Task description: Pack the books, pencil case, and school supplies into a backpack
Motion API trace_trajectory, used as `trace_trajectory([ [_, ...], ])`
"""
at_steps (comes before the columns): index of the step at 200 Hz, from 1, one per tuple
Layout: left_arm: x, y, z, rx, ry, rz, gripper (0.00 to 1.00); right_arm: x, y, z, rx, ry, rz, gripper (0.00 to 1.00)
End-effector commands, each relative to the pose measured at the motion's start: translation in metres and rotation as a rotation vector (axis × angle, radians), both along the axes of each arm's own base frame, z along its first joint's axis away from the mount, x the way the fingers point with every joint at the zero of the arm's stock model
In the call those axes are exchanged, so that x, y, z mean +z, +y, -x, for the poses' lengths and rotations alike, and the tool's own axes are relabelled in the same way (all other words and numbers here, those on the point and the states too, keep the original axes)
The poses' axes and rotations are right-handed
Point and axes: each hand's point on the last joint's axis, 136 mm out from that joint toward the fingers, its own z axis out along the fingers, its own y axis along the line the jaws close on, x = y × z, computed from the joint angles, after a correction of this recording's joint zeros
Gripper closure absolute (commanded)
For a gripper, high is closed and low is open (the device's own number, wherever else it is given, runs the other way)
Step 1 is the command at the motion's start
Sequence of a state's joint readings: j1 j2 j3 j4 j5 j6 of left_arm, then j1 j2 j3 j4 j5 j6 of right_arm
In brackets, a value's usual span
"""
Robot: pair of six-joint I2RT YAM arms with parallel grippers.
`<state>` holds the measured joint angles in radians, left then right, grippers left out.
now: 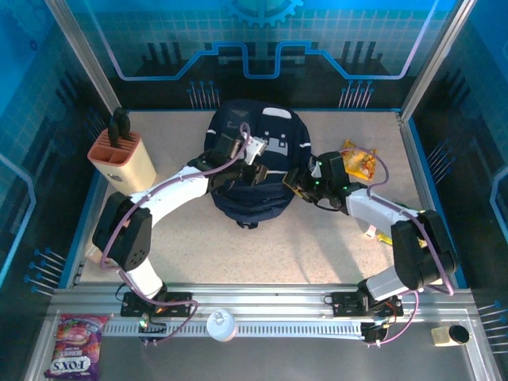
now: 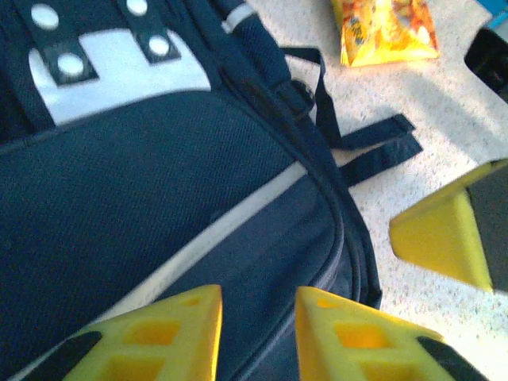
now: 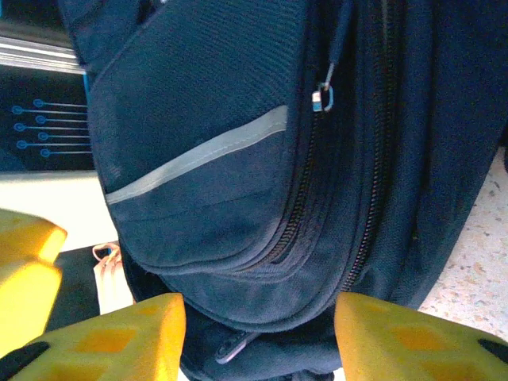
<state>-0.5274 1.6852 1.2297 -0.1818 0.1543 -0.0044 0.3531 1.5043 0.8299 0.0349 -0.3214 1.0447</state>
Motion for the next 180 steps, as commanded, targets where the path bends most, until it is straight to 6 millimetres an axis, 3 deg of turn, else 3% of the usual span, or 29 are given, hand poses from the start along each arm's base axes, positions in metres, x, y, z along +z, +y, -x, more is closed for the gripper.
trace_trajectory([
  [1,0.004,0.013,0.017,0.035,0.030,-0.011,0.62,0.006,0.013,-0.008,0.002,0.058,-0.035,0.51],
  [28,-0.001,0.022,0.031,0.118,0.121,0.033,0.53,-0.001,0.027,-0.017,0.004,0.117,-0.048,0.57],
  [58,-0.011,0.026,0.050,0.222,0.269,0.094,0.51,-0.011,0.038,-0.020,0.004,0.196,-0.036,0.64],
  [92,-0.025,0.028,0.071,0.302,0.375,0.088,0.46,-0.021,0.026,-0.009,-0.061,0.269,0.028,0.63],
  [122,-0.031,0.025,0.077,0.304,0.384,0.078,0.44,-0.029,0.019,-0.006,-0.123,0.306,0.037,0.60],
  [180,-0.041,0.016,0.078,0.276,0.383,0.036,0.44,-0.021,0.038,-0.033,-0.090,0.263,-0.006,0.65],
])
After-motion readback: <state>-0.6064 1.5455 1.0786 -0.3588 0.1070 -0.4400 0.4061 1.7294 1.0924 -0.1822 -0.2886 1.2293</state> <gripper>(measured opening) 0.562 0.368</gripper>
